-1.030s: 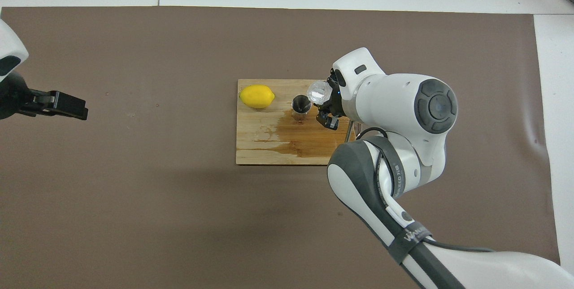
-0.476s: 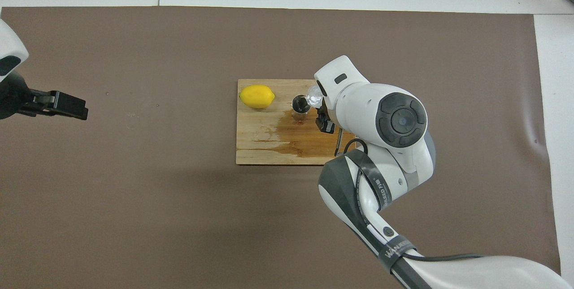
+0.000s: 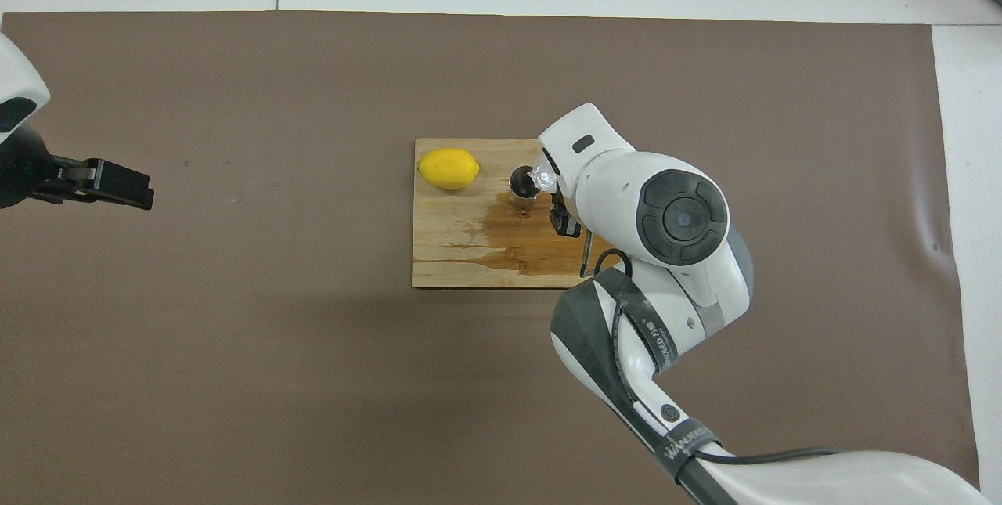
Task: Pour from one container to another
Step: 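Tilt the white cup over the jigger with the right gripper, then carry the white cup back and set it on the table, then open the right gripper and draw it back from the cup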
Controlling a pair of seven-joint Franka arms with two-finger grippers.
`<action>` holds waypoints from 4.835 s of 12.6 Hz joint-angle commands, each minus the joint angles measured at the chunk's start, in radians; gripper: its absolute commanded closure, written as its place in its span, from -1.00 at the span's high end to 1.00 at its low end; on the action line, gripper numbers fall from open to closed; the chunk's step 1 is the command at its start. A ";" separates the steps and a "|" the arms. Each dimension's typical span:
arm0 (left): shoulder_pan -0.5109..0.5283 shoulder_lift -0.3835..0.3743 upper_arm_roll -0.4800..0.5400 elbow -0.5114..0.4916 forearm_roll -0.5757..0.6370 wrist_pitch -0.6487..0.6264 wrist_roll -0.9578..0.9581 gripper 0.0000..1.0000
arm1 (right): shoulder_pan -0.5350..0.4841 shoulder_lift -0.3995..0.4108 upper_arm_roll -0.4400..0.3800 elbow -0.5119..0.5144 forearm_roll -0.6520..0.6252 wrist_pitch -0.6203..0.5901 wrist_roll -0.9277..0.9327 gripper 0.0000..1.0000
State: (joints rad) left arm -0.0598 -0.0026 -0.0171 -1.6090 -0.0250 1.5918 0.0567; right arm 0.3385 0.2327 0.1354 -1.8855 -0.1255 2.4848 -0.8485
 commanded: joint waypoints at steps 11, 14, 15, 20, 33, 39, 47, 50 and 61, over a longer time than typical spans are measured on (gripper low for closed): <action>0.009 -0.020 -0.003 -0.015 -0.009 -0.006 0.003 1.00 | -0.007 0.008 0.003 0.014 -0.036 0.000 0.032 -0.75; 0.009 -0.020 -0.003 -0.015 -0.009 -0.006 0.003 1.00 | -0.012 -0.007 0.007 0.008 -0.025 0.000 0.022 -0.75; 0.008 -0.020 -0.003 -0.015 -0.009 -0.006 0.003 1.00 | -0.012 -0.015 0.007 0.008 0.018 0.002 0.005 -0.75; 0.009 -0.020 -0.003 -0.015 -0.009 -0.007 0.003 1.00 | -0.081 -0.042 0.006 0.008 0.497 0.023 -0.411 -0.75; 0.009 -0.020 -0.003 -0.015 -0.009 -0.006 0.003 1.00 | -0.538 -0.086 0.003 -0.201 1.204 -0.303 -1.360 -0.74; 0.009 -0.020 -0.003 -0.015 -0.009 -0.007 0.003 1.00 | -0.662 0.052 0.004 -0.259 1.246 -0.346 -1.584 -0.68; 0.009 -0.020 -0.003 -0.015 -0.009 -0.006 0.003 1.00 | -0.667 0.102 0.000 -0.259 1.293 -0.345 -1.675 1.00; 0.009 -0.020 -0.003 -0.015 -0.009 -0.006 0.003 1.00 | -0.690 0.073 -0.006 -0.257 1.250 -0.348 -1.663 1.00; 0.009 -0.020 -0.003 -0.015 -0.009 -0.006 0.003 1.00 | -0.704 -0.142 -0.003 -0.221 0.638 -0.399 -0.714 1.00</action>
State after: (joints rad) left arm -0.0598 -0.0026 -0.0171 -1.6090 -0.0250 1.5917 0.0567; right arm -0.3885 0.1144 0.1268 -2.1135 0.5975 2.0935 -1.7428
